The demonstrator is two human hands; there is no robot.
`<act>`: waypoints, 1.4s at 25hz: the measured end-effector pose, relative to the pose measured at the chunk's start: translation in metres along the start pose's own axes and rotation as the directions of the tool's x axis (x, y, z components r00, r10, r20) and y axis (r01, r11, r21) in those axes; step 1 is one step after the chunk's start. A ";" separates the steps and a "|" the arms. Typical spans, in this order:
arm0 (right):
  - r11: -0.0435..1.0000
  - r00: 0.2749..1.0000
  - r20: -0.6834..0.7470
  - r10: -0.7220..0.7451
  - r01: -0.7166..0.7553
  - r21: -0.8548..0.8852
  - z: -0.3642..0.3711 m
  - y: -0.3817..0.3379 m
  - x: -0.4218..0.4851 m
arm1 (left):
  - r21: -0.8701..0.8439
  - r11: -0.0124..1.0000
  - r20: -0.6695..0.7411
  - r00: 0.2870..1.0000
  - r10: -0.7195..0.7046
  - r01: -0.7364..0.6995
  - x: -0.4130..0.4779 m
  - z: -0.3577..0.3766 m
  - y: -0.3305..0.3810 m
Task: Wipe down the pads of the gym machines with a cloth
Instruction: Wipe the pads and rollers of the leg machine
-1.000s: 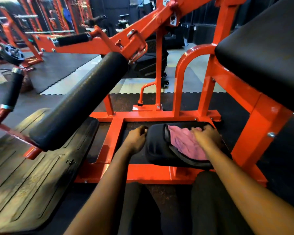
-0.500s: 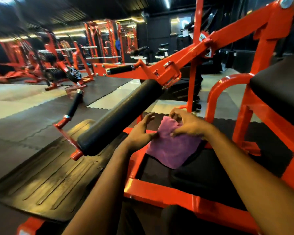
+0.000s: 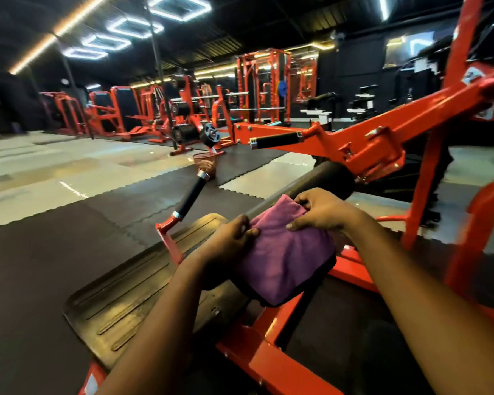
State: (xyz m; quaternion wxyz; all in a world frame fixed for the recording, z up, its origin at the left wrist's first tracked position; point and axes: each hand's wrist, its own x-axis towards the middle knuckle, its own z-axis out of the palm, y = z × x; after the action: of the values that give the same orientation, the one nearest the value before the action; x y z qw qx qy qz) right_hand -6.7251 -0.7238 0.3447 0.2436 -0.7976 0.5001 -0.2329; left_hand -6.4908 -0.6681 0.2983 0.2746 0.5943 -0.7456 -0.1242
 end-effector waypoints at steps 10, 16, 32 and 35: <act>0.649 0.981 -0.033 -0.192 0.102 -0.754 -0.009 -0.046 0.144 | -0.049 0.953 -0.298 0.907 -0.298 0.298 0.060 0.007 -0.090; 0.760 0.939 -0.331 -0.095 -0.146 -0.633 0.082 0.013 0.116 | -0.170 0.894 -0.082 0.898 -0.433 0.416 0.018 0.020 -0.126; 0.771 0.802 -0.556 -0.220 -0.206 -0.602 0.097 0.030 0.118 | -0.066 0.968 -0.212 0.945 -0.251 0.242 -0.004 0.047 -0.165; 0.776 0.792 -0.563 -0.235 -0.196 -0.600 0.092 0.037 0.117 | -0.029 0.972 -0.259 0.938 -0.231 0.231 -0.006 0.050 -0.166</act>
State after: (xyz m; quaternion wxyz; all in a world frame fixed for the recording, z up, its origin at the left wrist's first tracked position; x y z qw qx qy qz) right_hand -6.6478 -0.8305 0.2658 -0.2147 -0.7185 0.5904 -0.2986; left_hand -6.3825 -0.7127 0.1705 0.3529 0.6891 -0.6283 -0.0757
